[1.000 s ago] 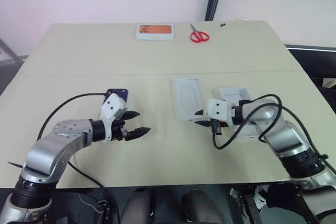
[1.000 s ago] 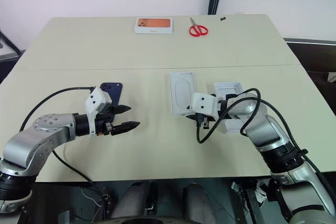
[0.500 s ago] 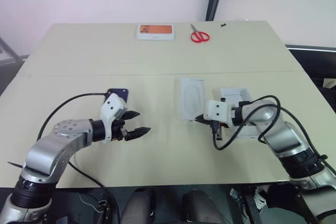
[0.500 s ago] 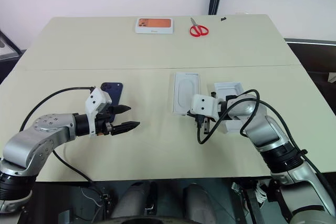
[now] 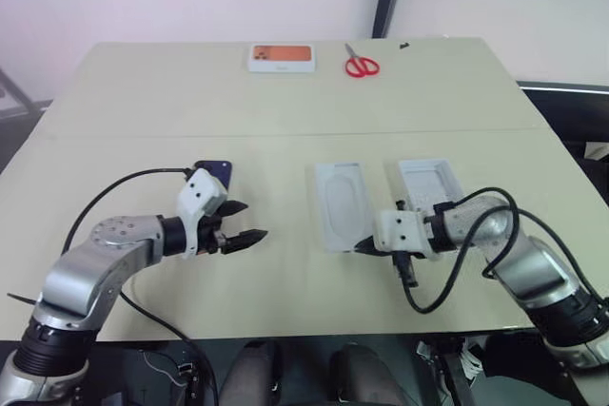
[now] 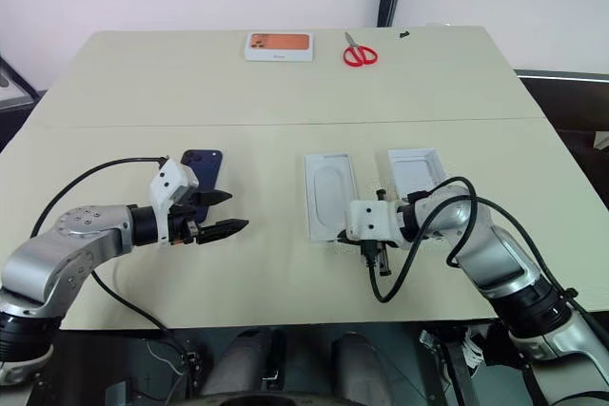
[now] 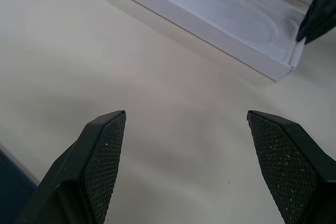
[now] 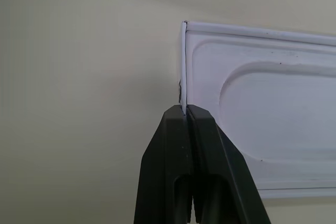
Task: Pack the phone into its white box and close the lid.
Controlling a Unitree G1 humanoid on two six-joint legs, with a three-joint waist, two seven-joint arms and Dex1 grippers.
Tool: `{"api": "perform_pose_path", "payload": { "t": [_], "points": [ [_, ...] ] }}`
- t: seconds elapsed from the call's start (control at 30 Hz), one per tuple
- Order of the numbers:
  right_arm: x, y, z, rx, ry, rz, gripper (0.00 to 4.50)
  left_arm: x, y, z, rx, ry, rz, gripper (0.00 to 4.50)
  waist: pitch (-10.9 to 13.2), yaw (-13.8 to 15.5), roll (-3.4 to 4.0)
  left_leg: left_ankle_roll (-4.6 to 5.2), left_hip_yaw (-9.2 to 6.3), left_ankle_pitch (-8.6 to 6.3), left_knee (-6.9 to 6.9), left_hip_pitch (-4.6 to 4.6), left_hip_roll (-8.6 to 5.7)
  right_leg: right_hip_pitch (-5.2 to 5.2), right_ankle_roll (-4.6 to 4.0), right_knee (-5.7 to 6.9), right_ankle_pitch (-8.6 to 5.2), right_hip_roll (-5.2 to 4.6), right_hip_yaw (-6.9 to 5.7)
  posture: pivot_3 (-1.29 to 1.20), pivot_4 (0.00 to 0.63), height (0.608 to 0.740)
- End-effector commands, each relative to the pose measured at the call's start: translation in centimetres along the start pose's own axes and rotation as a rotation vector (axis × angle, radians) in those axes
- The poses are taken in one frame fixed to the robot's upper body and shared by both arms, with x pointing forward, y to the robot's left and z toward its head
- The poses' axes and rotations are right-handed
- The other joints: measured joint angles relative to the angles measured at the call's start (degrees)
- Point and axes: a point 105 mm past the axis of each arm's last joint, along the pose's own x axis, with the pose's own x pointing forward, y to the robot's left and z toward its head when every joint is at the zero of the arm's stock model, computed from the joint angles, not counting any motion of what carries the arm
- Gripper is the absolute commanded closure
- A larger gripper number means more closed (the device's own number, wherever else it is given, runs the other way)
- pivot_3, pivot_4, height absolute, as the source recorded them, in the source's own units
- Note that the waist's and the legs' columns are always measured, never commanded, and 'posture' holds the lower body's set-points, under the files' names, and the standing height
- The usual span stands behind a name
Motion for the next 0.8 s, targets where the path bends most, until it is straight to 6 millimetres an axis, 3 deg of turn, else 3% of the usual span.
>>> {"api": "perform_pose_path", "payload": {
  "t": [0.03, 0.37, 0.57, 0.67, 0.8],
  "points": [
    [0.4, 0.4, 1.3, -0.048, -0.028, 0.007, 4.46, -0.6, 0.3, 0.8, 0.029, -0.026, 0.022, 0.62, 0.00, 0.00, 0.00, 0.00, 0.00, 0.00, 0.00, 0.00, 0.00, 0.00, 0.00, 0.00, 0.00, 0.00, 0.00, 0.00, 0.150, 0.740],
    [1.9, -0.6, 2.4, -0.077, -0.059, -0.017, 4.46, -0.7, 0.4, 0.7, 0.028, -0.021, 0.030, 0.62, 0.00, 0.00, 0.00, -0.02, 0.00, 0.01, 0.02, 0.00, 0.00, 0.00, 0.00, 0.00, 0.00, 0.00, 0.00, 0.00, 0.150, 0.740],
    [1.8, -1.1, 2.9, -0.038, -0.076, -0.023, 4.46, -1.0, 0.5, 0.6, 0.027, -0.019, 0.045, 0.62, 0.00, 0.04, 0.00, -0.26, 0.00, 0.15, 0.04, 0.00, 0.00, 0.01, 0.00, 0.00, 0.00, 0.00, 0.00, 0.00, 0.150, 0.740],
    [1.5, -1.5, 3.7, 0.002, -0.119, -0.036, 3.66, -1.3, 0.7, 0.6, 0.025, -0.019, 0.059, 0.62, 0.00, 0.00, 0.00, -0.26, 0.00, 0.15, 0.02, 0.00, 0.00, 0.00, 0.00, 0.00, 0.00, 0.00, 0.00, 0.00, 0.150, 0.740],
    [0.5, -2.4, 4.9, 0.058, -0.201, -0.075, 1.75, -2.0, 1.1, 0.7, 0.008, -0.034, 0.086, 0.62, 0.00, -0.02, 0.00, -0.25, 0.00, 0.14, 0.02, 0.00, 0.00, 0.00, 0.00, 0.00, 0.00, 0.00, 0.00, 0.00, 0.150, 0.740]
  ]
}}
